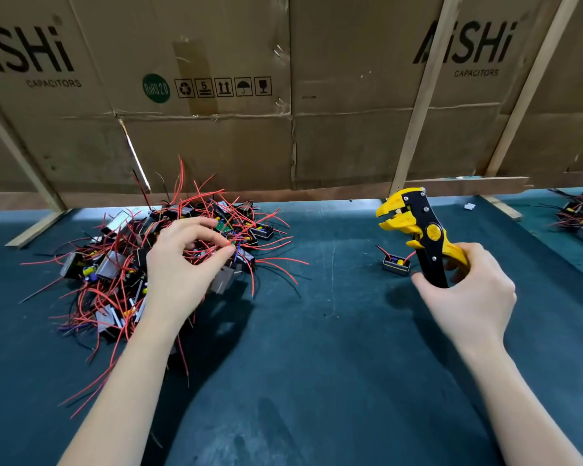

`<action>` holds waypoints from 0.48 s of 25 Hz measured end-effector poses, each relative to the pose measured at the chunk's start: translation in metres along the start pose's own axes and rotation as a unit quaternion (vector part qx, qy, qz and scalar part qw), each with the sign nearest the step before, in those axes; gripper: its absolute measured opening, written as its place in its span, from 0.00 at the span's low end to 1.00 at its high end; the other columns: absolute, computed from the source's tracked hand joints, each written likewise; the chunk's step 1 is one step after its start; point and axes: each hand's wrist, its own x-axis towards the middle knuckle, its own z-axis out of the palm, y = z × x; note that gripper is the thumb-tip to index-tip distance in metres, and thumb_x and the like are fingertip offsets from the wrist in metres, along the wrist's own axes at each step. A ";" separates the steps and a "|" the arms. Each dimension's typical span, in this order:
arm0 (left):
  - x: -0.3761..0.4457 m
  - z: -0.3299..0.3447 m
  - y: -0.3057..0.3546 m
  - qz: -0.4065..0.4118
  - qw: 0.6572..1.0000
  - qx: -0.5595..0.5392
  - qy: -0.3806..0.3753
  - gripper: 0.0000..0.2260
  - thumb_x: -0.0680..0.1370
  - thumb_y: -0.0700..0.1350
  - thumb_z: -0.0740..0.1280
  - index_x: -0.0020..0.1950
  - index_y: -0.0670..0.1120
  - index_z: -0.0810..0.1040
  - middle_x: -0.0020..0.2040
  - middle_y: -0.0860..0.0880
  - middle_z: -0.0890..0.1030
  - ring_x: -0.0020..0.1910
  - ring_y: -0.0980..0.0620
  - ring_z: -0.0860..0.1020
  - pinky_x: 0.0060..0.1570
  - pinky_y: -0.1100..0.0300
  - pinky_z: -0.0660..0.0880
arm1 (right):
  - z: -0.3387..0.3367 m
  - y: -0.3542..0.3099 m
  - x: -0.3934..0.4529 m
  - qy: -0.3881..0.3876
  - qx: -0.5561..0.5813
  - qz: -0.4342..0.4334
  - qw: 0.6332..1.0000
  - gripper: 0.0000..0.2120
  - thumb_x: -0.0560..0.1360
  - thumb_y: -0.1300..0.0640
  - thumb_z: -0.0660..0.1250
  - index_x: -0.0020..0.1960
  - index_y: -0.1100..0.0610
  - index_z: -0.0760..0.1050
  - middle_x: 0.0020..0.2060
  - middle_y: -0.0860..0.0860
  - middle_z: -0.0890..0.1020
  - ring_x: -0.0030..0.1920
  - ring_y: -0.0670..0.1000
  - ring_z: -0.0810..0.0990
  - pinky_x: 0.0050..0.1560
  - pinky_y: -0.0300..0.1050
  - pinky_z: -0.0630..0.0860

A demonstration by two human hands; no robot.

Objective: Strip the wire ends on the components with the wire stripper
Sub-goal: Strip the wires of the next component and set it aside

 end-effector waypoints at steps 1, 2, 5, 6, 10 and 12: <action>0.000 -0.004 0.004 -0.022 0.995 -0.096 -0.020 0.06 0.69 0.38 0.77 0.40 0.46 0.82 0.47 0.50 0.84 0.49 0.53 0.80 0.51 0.63 0.73 | 0.000 0.000 0.000 0.001 0.002 0.000 1.000 0.19 0.62 0.54 0.79 0.50 0.51 0.76 0.39 0.45 0.76 0.39 0.50 0.73 0.44 0.42 0.65; -0.001 -0.009 0.008 -0.040 0.983 -0.169 -0.068 0.05 0.69 0.39 0.77 0.40 0.45 0.82 0.42 0.49 0.85 0.43 0.54 0.81 0.47 0.64 0.76 | 0.000 0.000 -0.001 0.001 0.003 -0.001 1.000 0.19 0.62 0.54 0.79 0.50 0.51 0.76 0.39 0.45 0.76 0.39 0.50 0.73 0.44 0.42 0.65; -0.005 -0.011 0.016 -0.051 0.941 -0.181 -0.281 0.09 0.71 0.49 0.76 0.40 0.44 0.84 0.36 0.46 0.84 0.34 0.53 0.81 0.41 0.66 0.77 | 0.000 -0.001 -0.001 -0.003 0.000 -0.003 1.000 0.19 0.62 0.54 0.79 0.50 0.52 0.76 0.40 0.45 0.76 0.40 0.49 0.73 0.45 0.42 0.65; -0.007 -0.008 0.016 -0.060 0.933 -0.143 -0.325 0.12 0.73 0.53 0.74 0.38 0.45 0.85 0.34 0.46 0.84 0.32 0.54 0.80 0.40 0.66 0.76 | 0.000 -0.001 -0.002 -0.006 -0.001 -0.002 1.000 0.20 0.62 0.54 0.79 0.51 0.52 0.76 0.40 0.44 0.76 0.40 0.49 0.73 0.45 0.42 0.65; -0.012 0.008 0.005 0.003 0.954 0.184 -0.235 0.09 0.75 0.52 0.72 0.40 0.48 0.81 0.35 0.53 0.81 0.36 0.53 0.78 0.44 0.57 0.75 | 0.001 -0.001 -0.002 -0.011 -0.003 -0.001 1.000 0.20 0.62 0.54 0.79 0.51 0.52 0.76 0.41 0.45 0.76 0.40 0.50 0.73 0.45 0.42 0.66; -0.015 0.012 0.007 0.026 0.936 0.281 -0.211 0.11 0.74 0.52 0.73 0.45 0.46 0.78 0.42 0.52 0.78 0.42 0.51 0.75 0.48 0.54 0.73 | 0.001 -0.001 -0.001 -0.012 -0.004 -0.003 1.000 0.20 0.62 0.54 0.78 0.51 0.51 0.76 0.41 0.44 0.76 0.40 0.50 0.73 0.45 0.42 0.66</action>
